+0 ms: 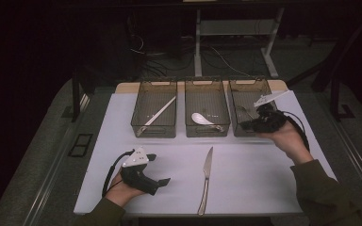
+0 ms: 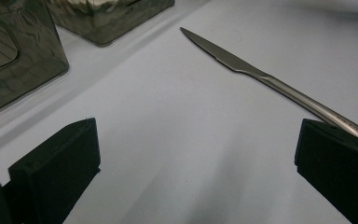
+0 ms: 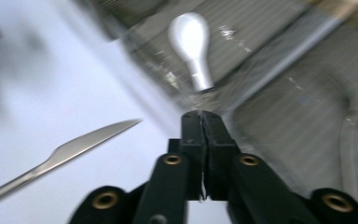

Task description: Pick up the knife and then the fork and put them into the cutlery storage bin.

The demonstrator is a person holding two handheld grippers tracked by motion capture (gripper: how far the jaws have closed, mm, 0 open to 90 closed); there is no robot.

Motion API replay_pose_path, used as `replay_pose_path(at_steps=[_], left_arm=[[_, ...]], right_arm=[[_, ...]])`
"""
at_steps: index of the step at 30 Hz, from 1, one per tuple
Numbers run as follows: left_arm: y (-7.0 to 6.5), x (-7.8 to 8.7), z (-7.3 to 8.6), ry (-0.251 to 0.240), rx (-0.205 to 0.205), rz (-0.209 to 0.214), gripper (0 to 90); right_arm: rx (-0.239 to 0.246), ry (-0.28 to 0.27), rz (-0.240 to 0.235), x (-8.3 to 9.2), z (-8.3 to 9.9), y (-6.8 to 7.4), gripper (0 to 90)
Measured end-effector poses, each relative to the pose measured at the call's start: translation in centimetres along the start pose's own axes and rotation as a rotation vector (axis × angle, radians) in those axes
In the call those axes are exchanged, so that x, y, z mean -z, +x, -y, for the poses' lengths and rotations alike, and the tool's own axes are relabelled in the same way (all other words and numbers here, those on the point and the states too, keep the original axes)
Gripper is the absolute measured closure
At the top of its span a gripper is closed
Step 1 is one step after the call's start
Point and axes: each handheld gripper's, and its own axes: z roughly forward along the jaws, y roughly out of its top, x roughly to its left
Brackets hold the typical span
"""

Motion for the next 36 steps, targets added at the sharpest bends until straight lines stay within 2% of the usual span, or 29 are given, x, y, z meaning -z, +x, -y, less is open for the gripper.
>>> replay_pose_path(at_steps=[8, 16, 21, 23, 26, 28, 31, 36], left_arm=[[0.1, 0.0, 0.1, 0.003, 0.002, -0.001, 0.0], [0.2, -0.1, 0.0, 0.003, -0.009, -0.001, 0.0], [0.2, 0.0, 0.2, -0.003, 0.003, 0.006, 0.0], [0.3, 0.0, 0.2, -0.002, 0.003, 0.007, 0.0], [0.3, 0.0, 0.2, -0.001, 0.000, 0.006, 0.0], [0.2, 0.0, 0.1, -0.006, 0.004, 0.003, 0.0], [0.1, -0.1, 0.0, -0.001, 0.001, 0.003, 0.0], [0.0, 0.0, 0.0, 0.006, -0.005, -0.002, 0.0]], right_arm=[[0.086, 0.044, -0.063, -1.4, 1.6, 4.2, 89.5], [0.134, 0.075, -0.114, -3.0, 2.9, 7.5, 89.5], [0.161, 0.097, -0.170, -4.1, 3.5, 9.9, 89.5], [0.181, 0.110, -0.189, -4.6, 3.6, 10.9, 89.5], [0.244, 0.127, -0.208, -5.3, 3.6, 12.3, 89.5], [0.268, 0.137, -0.228, -5.8, 3.5, 13.2, 89.5], [0.306, 0.157, -0.241, -6.9, 3.6, 14.3, 89.5], [0.329, 0.195, -0.248, -8.5, 3.9, 15.5, 89.6]])
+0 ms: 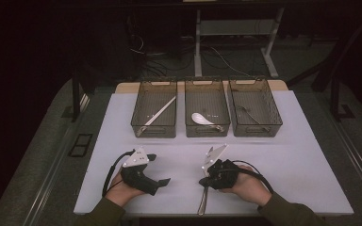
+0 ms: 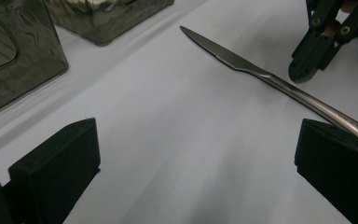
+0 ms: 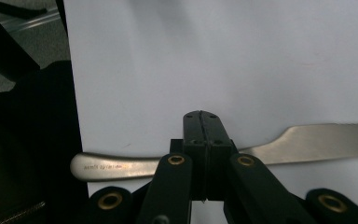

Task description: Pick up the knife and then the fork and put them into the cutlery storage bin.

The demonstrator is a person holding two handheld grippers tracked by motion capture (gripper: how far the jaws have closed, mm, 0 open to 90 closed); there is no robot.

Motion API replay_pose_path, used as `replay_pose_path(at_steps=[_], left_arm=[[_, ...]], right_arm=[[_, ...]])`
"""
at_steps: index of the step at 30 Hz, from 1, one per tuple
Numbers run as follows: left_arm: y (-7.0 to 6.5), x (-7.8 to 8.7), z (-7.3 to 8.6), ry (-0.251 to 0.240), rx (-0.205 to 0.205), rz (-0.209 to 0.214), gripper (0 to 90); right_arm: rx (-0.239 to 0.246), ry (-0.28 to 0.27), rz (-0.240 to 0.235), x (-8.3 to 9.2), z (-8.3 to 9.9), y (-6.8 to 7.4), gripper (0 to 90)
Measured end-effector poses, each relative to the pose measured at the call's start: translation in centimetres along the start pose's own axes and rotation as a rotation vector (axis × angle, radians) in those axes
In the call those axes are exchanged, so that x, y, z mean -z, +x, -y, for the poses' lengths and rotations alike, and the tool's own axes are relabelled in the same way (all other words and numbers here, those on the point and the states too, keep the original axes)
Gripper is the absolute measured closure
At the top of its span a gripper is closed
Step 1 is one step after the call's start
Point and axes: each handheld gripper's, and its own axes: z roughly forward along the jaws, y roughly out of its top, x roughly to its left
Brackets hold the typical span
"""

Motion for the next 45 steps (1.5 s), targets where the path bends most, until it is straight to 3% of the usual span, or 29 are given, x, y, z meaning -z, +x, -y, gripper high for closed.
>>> replay_pose_path(at_steps=[7, 9, 10, 16, 22, 31, 33, 40, 45], left_arm=[[0.1, 0.0, 0.1, 0.003, 0.001, 0.002, 0.0], [0.1, 0.0, 0.1, -0.001, 0.003, 0.001, 0.0], [0.1, 0.0, 0.1, -0.001, 0.003, 0.000, 0.0], [0.1, 0.1, 0.1, -0.002, 0.003, -0.001, 0.0], [0.1, 0.1, 0.1, -0.001, 0.005, -0.003, 0.0], [0.1, 0.0, 0.1, 0.005, 0.003, 0.000, 0.0], [0.1, 0.0, 0.1, 0.005, 0.001, 0.001, 0.0], [0.1, 0.1, 0.1, 0.005, -0.003, -0.001, 0.0], [0.1, 0.1, 0.1, 0.003, 0.000, -0.002, 0.0]], right_arm=[[0.013, 0.052, -0.015, -1.3, -0.3, 0.8, 89.6], [0.055, 0.076, 0.007, -1.4, -0.2, 0.6, 89.6], [0.038, 0.074, -0.001, -1.4, -0.1, 0.6, 89.7], [0.050, 0.097, -0.004, -1.1, 0.1, 0.4, 89.7], [0.027, 0.117, 0.005, -0.3, 1.0, 0.2, 89.7], [-0.004, 0.110, 0.013, 0.9, 1.5, -0.4, 89.7], [-0.011, 0.113, 0.020, 1.0, 1.5, -0.2, 89.7], [0.047, 0.149, -0.029, -0.2, 1.1, 1.5, 89.7], [0.045, 0.173, -0.029, -0.1, 1.4, 1.7, 89.7]])
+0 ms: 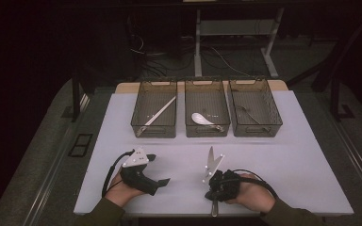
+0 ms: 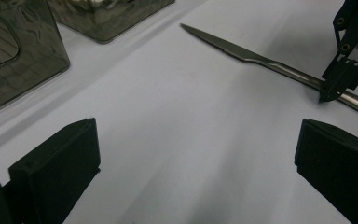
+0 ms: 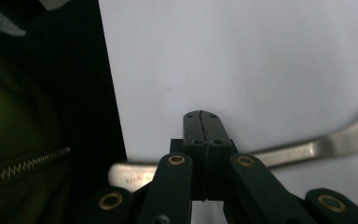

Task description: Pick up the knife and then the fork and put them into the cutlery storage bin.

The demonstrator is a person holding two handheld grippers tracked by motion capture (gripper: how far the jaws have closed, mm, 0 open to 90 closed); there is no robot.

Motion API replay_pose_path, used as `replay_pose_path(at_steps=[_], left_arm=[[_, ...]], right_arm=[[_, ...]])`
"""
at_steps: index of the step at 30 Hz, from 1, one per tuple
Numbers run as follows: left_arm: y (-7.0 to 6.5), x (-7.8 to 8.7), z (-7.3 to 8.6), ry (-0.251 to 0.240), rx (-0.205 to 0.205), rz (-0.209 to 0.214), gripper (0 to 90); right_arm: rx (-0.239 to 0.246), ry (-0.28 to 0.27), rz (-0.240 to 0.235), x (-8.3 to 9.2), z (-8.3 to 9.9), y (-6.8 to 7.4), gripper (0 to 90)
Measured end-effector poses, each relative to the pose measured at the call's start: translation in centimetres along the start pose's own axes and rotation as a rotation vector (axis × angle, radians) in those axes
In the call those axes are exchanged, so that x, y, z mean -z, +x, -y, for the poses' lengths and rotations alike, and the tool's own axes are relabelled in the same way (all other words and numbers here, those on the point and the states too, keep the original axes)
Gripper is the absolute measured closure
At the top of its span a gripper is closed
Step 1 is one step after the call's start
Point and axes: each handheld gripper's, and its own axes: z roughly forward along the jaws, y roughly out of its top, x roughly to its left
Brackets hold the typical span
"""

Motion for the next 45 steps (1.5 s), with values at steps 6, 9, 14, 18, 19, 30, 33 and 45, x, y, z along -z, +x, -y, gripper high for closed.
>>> replay_pose_path(at_steps=[6, 9, 14, 18, 19, 30, 33, 45], left_arm=[[0.0, 0.0, 0.0, 0.001, 0.001, 0.000, 0.0], [0.0, -0.1, 0.0, 0.001, 0.002, 0.001, 0.0], [0.0, -0.2, 0.0, 0.002, 0.004, 0.001, 0.0], [0.0, -0.1, 0.0, 0.002, 0.001, 0.002, 0.0], [0.0, -0.1, 0.0, 0.000, 0.002, 0.001, 0.0], [0.0, -0.2, 0.0, 0.001, 0.004, 0.003, 0.0], [0.0, -0.1, 0.0, 0.002, 0.003, 0.002, 0.0], [0.1, -0.1, 0.0, 0.000, 0.005, 0.001, 0.0]], right_arm=[[-0.027, 0.012, 0.019, 0.8, 1.2, -0.4, 89.7], [-0.050, 0.012, 0.040, 1.3, 1.9, -0.9, 89.8], [-0.076, 0.015, 0.076, 2.0, 2.8, -1.7, 89.8], [-0.088, 0.014, 0.092, 2.3, 3.1, -2.4, 89.8], [-0.095, 0.016, 0.097, 2.4, 3.2, -2.5, 89.8], [-0.054, 0.003, 0.101, 3.2, 2.8, -3.4, 88.1], [-0.005, 0.016, 0.102, 3.4, 1.9, -3.6, 80.6], [0.112, 0.204, 0.078, 1.1, -1.6, -3.9, 74.3]])
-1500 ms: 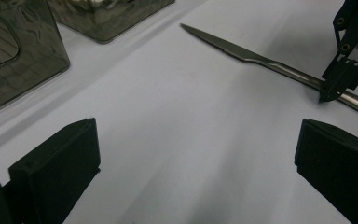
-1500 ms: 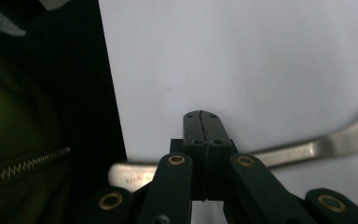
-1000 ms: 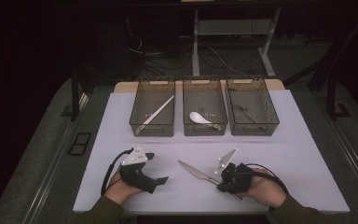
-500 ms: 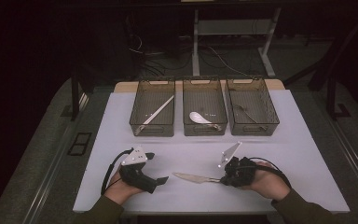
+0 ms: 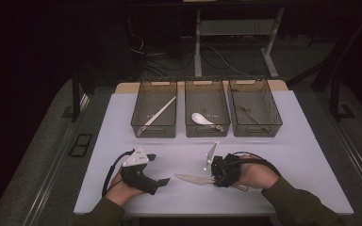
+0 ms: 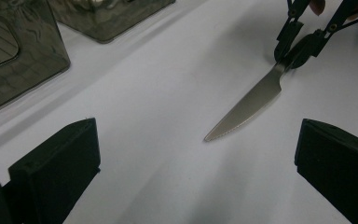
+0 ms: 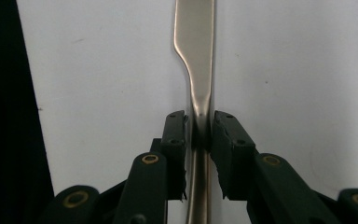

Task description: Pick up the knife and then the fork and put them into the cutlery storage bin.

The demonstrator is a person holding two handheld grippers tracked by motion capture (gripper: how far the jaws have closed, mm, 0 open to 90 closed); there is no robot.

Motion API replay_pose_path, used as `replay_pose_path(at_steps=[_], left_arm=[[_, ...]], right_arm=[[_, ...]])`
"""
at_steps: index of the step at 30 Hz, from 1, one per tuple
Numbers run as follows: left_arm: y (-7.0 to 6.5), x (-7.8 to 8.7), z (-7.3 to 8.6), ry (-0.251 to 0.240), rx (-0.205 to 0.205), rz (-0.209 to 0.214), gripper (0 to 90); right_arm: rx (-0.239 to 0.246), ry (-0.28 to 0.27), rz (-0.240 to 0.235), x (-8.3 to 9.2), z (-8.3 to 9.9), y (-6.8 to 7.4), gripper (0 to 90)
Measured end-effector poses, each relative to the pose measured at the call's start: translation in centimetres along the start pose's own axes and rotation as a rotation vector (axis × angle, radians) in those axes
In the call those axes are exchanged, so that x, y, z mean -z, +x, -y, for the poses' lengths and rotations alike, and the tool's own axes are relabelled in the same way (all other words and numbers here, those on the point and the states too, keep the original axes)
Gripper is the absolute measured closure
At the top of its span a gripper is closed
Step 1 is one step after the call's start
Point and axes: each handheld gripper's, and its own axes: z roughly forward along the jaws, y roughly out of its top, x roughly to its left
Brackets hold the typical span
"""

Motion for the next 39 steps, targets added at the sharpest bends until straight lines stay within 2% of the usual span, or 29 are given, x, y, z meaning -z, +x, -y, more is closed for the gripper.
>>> replay_pose_path(at_steps=[9, 17, 27, 31, 39], left_arm=[[-0.1, -0.1, 0.0, 0.002, 0.002, 0.004, 0.0], [-0.1, -0.1, 0.0, 0.001, 0.002, 0.003, 0.0], [-0.1, -0.1, 0.0, 0.002, 0.000, 0.004, 0.0], [0.0, -0.1, 0.0, 0.003, 0.000, 0.003, 0.0], [-0.1, -0.2, 0.0, 0.004, 0.002, 0.003, 0.0]], right_arm=[[0.051, 0.076, -0.005, -0.5, -1.2, -0.3, 78.0], [0.027, 0.088, 0.002, -0.5, -1.3, -0.2, 79.5], [-0.049, 0.025, -0.006, 0.6, -0.2, -1.1, 79.5], [-0.084, -0.005, 0.018, 1.5, 0.5, -1.9, 79.6], [-0.160, -0.067, 0.036, 3.1, 1.9, -3.0, 80.2]])
